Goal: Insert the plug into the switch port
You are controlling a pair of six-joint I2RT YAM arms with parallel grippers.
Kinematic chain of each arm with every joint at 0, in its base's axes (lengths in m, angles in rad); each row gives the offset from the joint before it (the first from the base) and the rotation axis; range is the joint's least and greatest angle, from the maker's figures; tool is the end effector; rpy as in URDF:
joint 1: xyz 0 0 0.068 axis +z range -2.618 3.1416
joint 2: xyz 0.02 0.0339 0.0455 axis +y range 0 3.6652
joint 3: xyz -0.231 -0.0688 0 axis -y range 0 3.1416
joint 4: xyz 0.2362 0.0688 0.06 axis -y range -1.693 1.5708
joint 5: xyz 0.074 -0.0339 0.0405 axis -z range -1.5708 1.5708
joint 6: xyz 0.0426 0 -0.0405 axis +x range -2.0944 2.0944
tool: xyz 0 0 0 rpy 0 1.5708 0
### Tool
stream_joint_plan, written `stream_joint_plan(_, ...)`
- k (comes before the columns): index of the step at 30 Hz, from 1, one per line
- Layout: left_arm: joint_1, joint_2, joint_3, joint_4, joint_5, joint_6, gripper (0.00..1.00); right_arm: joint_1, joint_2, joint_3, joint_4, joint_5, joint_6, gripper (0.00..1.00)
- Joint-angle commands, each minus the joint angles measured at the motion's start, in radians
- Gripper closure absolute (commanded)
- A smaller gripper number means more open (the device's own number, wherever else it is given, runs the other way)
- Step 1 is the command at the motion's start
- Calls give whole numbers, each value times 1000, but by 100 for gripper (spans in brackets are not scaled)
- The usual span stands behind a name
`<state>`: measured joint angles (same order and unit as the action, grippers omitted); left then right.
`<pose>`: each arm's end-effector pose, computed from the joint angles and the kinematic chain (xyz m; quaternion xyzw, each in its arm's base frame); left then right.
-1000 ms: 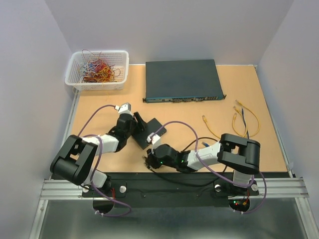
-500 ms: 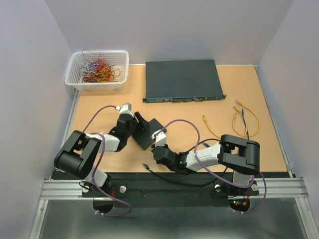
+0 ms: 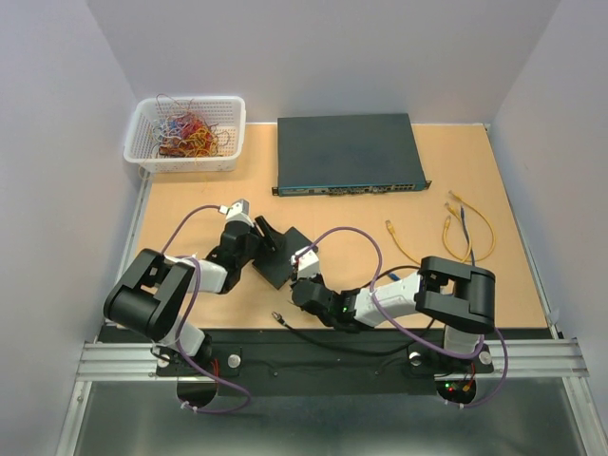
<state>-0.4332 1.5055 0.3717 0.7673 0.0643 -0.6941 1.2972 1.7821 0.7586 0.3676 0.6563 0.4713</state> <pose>0.2421 -0.1150 0.1136 -0.0891 0.8191 -0.3249 0.4644 0.1136 0.3088 0.1032 -0.2105 0.8350 0.1401 0.4887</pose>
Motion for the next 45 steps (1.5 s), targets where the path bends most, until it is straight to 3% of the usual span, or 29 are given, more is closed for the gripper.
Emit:
stream_joint_plan(1,-1,22,-45,-43,28,-12,35,1,8,27,33,2,0,100)
stream_joint_plan(10,1,24,-60,-23,38,-22,36,1,23,48,54,-55,-26,100)
stream_joint_plan(45,-1,64,-77,40,66,-22,37,2,-33,73,122,6,-53,100)
